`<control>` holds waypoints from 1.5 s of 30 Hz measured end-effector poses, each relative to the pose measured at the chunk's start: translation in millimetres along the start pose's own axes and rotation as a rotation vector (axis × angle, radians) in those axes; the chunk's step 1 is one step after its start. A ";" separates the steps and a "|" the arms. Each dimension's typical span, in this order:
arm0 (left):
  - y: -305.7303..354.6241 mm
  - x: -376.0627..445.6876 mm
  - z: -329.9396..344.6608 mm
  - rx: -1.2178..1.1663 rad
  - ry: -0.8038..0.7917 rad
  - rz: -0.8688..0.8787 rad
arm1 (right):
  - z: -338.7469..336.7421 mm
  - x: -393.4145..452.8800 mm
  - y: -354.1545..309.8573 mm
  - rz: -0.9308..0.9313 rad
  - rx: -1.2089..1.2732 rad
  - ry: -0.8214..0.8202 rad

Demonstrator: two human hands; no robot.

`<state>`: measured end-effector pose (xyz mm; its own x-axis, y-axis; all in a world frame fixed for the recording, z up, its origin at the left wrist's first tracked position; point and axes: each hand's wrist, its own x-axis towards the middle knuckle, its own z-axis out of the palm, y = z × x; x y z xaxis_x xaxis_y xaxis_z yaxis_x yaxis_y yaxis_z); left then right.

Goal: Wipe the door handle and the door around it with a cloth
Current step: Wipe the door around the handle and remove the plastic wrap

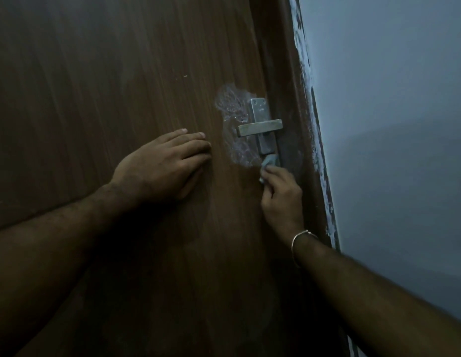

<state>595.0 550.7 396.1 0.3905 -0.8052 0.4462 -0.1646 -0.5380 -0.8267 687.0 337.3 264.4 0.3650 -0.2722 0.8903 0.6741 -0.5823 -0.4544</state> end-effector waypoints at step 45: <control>0.1 0.1 -0.7 0.016 -0.019 -0.007 | 20.5 4.0 -52.9 -0.185 0.138 -0.171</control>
<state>594.4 550.4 396.3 0.4085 -0.7965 0.4459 -0.1469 -0.5395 -0.8291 666.0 382.7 291.4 0.3231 -0.0313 0.9458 0.8159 -0.4972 -0.2952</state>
